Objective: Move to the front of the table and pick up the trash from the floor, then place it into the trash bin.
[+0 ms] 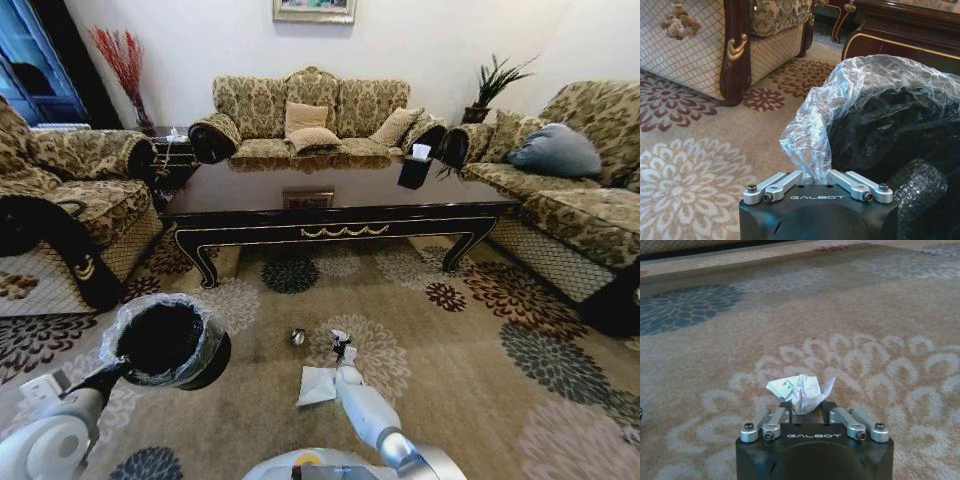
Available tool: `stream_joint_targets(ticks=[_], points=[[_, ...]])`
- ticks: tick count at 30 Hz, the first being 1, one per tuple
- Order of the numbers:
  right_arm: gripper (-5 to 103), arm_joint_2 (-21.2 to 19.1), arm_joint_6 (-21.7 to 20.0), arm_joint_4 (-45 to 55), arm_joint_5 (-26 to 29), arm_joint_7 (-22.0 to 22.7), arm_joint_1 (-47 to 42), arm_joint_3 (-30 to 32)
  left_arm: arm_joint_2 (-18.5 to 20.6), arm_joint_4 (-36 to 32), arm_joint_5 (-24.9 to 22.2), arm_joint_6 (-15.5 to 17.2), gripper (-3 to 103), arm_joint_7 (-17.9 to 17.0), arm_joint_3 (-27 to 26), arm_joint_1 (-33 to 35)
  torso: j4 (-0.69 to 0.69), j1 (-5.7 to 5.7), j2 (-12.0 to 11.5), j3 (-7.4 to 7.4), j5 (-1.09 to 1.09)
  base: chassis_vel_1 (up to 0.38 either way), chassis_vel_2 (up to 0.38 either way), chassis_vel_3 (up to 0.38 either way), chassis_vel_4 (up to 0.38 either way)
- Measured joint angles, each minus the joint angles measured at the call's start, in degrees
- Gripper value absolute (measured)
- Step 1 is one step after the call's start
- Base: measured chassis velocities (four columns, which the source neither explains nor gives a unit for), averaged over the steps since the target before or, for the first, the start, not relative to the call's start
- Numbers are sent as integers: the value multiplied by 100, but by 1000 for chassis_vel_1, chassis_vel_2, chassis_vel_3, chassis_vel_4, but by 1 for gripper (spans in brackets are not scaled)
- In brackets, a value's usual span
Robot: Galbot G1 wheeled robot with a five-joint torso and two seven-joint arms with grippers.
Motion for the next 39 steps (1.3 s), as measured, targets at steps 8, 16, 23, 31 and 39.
stream_joint_targets(ticks=[8, 16, 23, 31, 39], points=[[4, -46, 37, 107, -6, 13, -40, -16, -31, 34, 65, 0, 2, -2, 94, -23, 0, 0, 0, 0, 0, 0, 0, 0, 0], [0, -266, 144, 625, 9, 110, -271, -209, -21, 40, 109, 0, 2, -3, 182, -19, 0, 0, 0, 0, 1, 0, 0, 0, 0], [0, -819, 761, 1883, -207, -135, -644, -710, -180, 1, 464, 0, 2, -3, 786, -92, -1, 0, 0, 0, 0, 0, 0, 0, 0], [0, -1325, 1438, 3269, 193, -638, -938, -1278, -101, 123, 513, 0, 2, 0, 1127, -191, -1, 0, 0, 0, 1, 0, 0, 0, 0], [0, -1762, 1917, 4698, 170, -1163, -1081, -2111, -63, 266, 493, 0, 2, 8, 1306, -233, 1, 0, 0, 0, 0, 0, 0, 0, 0]])
